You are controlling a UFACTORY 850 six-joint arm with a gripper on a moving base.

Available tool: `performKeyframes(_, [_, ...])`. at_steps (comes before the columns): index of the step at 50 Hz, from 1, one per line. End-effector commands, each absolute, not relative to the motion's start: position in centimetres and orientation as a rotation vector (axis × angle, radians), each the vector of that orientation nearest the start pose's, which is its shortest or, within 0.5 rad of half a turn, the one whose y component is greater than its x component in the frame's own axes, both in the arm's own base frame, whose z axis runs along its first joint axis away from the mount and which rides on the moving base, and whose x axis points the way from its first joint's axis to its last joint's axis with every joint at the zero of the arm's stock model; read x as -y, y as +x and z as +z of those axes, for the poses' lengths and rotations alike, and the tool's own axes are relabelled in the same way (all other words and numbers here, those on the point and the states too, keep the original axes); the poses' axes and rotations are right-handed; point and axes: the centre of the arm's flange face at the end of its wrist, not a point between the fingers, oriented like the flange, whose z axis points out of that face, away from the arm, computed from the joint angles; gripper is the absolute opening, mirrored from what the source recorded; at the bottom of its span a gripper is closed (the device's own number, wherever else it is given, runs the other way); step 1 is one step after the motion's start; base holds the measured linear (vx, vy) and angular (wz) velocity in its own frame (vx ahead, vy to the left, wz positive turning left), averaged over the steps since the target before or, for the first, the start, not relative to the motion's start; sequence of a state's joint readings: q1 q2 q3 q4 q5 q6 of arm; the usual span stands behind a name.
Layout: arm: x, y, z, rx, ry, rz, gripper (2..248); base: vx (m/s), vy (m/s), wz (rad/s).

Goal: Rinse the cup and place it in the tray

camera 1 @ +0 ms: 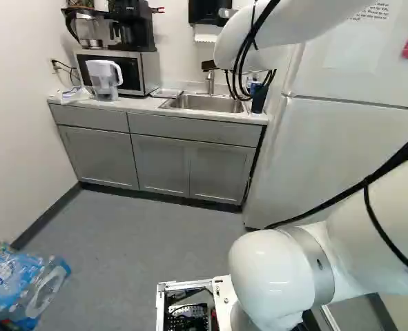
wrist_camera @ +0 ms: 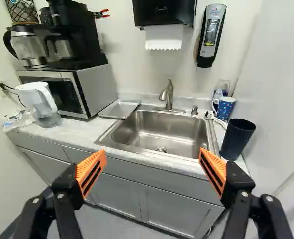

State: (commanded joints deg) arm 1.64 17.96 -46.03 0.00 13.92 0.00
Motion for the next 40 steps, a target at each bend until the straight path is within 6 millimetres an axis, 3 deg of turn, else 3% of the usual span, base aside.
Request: performKeyframes(40, [-1.19, 41.62, 66.41, 0.035, -2.429, -1.964, 247, 0.081, 0.071, -0.030])
